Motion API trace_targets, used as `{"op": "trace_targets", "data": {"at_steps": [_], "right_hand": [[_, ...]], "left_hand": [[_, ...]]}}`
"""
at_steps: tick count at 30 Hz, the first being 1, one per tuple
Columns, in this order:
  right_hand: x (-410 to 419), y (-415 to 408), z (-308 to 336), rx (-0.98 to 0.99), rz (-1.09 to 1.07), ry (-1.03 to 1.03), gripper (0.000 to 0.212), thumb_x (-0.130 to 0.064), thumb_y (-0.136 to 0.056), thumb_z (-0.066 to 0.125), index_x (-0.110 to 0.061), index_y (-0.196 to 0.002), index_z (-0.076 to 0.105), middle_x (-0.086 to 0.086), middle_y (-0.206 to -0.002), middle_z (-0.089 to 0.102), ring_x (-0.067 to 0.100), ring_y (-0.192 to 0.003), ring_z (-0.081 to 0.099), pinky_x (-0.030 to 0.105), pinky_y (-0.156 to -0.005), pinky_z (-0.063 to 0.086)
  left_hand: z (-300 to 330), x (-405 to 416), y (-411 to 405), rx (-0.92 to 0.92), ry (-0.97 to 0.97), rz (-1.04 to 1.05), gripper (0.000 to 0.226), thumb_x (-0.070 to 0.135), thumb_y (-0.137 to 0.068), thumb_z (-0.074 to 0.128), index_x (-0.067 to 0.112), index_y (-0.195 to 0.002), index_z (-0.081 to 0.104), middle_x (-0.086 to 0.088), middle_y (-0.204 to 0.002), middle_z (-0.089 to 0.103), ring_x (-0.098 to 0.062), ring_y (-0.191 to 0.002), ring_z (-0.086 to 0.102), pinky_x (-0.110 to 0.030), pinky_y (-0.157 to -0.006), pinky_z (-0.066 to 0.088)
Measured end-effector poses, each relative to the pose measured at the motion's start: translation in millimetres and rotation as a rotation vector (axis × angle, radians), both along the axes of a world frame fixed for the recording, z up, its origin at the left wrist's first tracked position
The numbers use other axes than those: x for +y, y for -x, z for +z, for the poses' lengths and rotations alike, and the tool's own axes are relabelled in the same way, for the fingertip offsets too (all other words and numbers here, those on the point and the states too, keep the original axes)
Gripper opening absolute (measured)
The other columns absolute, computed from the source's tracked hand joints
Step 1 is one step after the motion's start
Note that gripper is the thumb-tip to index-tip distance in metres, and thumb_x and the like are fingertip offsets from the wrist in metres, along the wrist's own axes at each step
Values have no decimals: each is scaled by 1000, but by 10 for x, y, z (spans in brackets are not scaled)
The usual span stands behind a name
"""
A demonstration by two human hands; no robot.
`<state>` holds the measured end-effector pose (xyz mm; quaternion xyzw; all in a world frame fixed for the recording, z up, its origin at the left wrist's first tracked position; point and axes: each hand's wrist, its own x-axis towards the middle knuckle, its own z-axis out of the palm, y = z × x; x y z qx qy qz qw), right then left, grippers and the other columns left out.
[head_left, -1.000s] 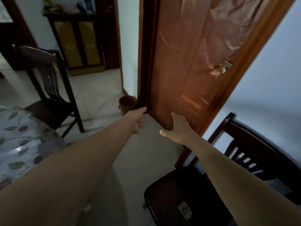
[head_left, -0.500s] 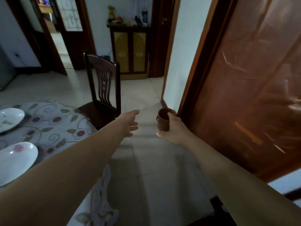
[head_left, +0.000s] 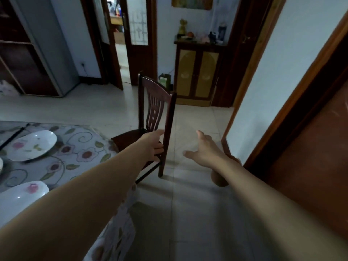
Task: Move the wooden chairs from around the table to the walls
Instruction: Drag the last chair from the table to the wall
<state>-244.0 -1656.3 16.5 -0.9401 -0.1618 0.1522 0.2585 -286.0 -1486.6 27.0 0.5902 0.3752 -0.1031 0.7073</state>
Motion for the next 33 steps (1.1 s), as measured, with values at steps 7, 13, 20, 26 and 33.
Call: {"op": "trace_targets", "data": {"at_steps": [7,13,20,26,33], "right_hand": [[526,-1083,-116,28,109,28,97,-47,-79,66,-20,-149,5,11,-155,16,31,-141,23,40,-108,30],[1146,-1803,-171,33,221,23,99,-47,-78,67,-19,-149,4,13,-155,17,32,-141,22,42,-109,29],[1784,-2641,-61,-28,270,40,97,-48,-77,66,-18,-148,8,14,-153,19,31,-140,24,41,-109,29],[2191,-3302,-29,-13,265,47,98,-45,-79,67,-19,-149,4,15,-152,19,32,-139,25,44,-110,32],[2550,-4097,-215,-9,285,79,94,-39,-80,67,-18,-148,6,16,-146,28,33,-133,33,43,-104,37]], "left_hand": [[-87,369,-792,8,30,147,61,41,-90,53,10,-140,39,-12,-137,51,-27,-123,51,-46,-108,29],[-119,860,-1424,4,2,229,53,40,-91,50,17,-138,43,-7,-139,51,-27,-124,49,-47,-108,28],[-103,1521,-2382,-49,24,222,53,41,-93,46,18,-140,39,-7,-144,46,-26,-128,47,-46,-109,25],[-109,1787,-3077,-37,51,213,50,40,-93,46,18,-138,41,-7,-140,48,-23,-112,50,-39,-94,31],[-332,2021,-3867,-25,55,283,54,41,-92,50,16,-139,43,-7,-135,51,-22,-107,51,-41,-98,32]]}}
